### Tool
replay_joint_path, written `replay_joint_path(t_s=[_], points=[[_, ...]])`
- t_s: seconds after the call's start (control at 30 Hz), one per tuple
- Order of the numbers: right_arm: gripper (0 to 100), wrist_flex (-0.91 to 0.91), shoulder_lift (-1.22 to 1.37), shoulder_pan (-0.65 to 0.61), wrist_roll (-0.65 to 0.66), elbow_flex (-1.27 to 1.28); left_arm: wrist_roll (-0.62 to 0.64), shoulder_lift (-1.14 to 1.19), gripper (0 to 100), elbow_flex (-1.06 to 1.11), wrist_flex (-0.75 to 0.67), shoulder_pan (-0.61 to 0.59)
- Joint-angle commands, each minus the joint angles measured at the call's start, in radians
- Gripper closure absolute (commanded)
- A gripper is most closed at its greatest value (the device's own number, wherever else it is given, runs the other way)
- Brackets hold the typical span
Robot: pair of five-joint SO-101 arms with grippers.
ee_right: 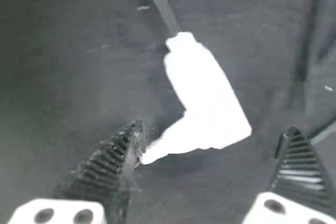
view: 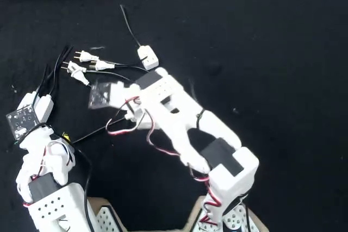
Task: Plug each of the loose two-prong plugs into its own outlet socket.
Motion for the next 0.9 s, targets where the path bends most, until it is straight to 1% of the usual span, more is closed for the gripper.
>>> replay_joint_path(t_s=[0.0,0.1,0.2,0.4,0.57,0.6,0.67,0.77,0.83,0.87], points=[[61.7,0.037,-0.085,-0.054,0.063,-0.001,0.003,-0.008,82,-0.050,-0.015,0.008],[61.7,0.002,-0.091,-0.089,0.078,0.062,0.003,-0.008,82,-0.050,-0.015,0.008],[61.7,-0.081,-0.076,-0.091,0.077,0.104,0.003,-0.008,82,-0.050,-0.015,0.008],[61.7,-0.184,-0.004,-0.035,0.075,0.104,0.003,-0.008,82,-0.050,-0.015,0.008],[62.1,-0.192,0.070,0.023,0.075,0.035,0.003,-0.008,82,-0.050,-0.015,0.008],[63.9,-0.187,0.084,0.035,0.075,0.016,0.003,-0.008,82,-0.050,-0.015,0.008],[73.5,-0.186,0.101,0.049,0.068,-0.008,0.003,-0.008,82,-0.050,-0.015,0.008],[99.2,-0.192,0.105,0.055,-0.048,-0.038,0.003,-0.008,82,-0.050,-0.015,0.008],[94.9,-0.184,0.102,0.060,-0.118,-0.062,0.003,-0.008,82,-0.050,-0.015,0.008],[96.9,-0.178,0.096,0.068,-0.140,-0.076,0.003,-0.008,82,-0.050,-0.015,0.008]])
